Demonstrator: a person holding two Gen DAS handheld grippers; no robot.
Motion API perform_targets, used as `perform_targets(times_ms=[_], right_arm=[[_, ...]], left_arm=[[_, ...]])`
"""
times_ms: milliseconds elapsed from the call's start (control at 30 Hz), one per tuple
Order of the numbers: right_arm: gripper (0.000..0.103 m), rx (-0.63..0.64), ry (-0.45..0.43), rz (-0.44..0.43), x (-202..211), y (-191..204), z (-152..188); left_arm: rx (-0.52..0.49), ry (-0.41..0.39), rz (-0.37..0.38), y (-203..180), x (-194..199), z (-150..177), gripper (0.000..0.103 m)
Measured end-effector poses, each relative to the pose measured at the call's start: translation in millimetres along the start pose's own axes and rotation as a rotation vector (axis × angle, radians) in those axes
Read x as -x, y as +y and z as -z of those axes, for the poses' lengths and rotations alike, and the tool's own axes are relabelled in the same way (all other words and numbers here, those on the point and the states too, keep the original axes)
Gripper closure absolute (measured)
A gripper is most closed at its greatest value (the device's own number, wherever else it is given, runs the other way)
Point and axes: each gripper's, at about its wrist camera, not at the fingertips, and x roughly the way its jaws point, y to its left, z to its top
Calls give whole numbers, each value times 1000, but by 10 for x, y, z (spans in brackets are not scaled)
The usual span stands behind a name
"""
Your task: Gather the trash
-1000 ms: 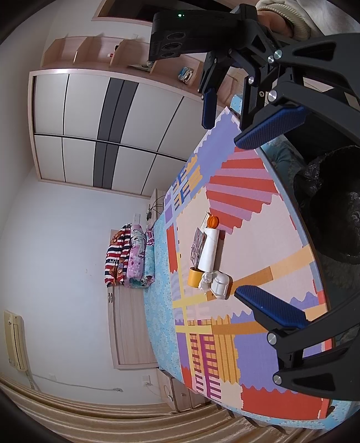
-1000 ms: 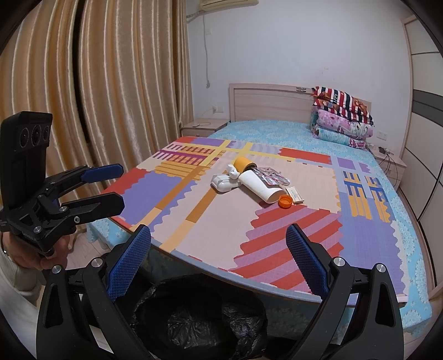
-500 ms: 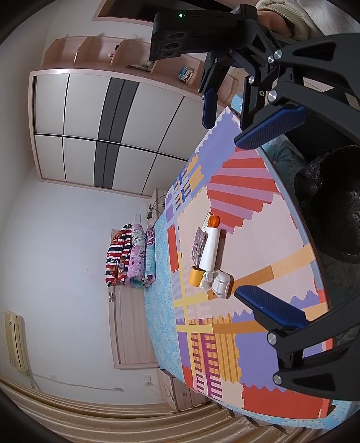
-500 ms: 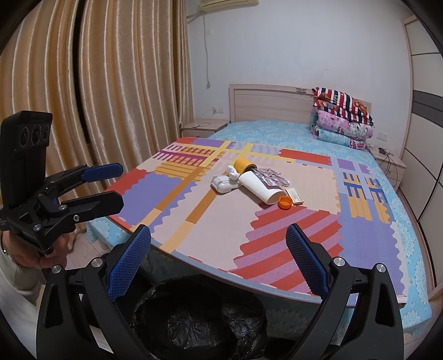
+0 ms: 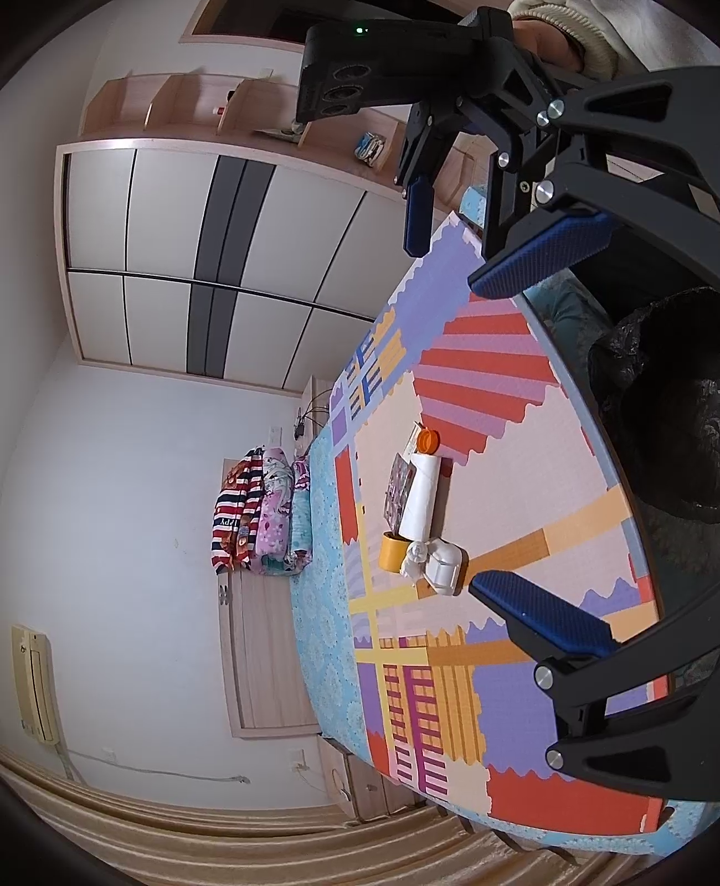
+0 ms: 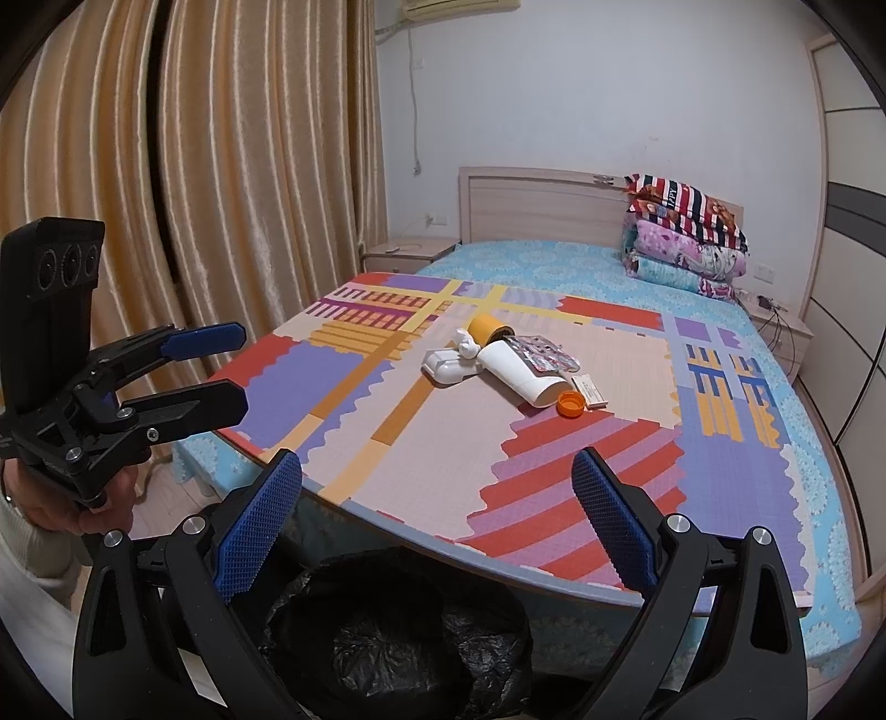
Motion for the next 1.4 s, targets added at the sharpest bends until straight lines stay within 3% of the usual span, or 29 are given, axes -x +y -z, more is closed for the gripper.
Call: perform_targets(times_ms=[1033, 1400], right_arm=[[4, 0, -4, 5, -4, 16, 35], [5, -1, 5, 34, -274, -168, -56]], left_arm=[[9, -6, -5, 33, -6, 31, 8], [0, 19, -34, 280, -286, -145, 8]])
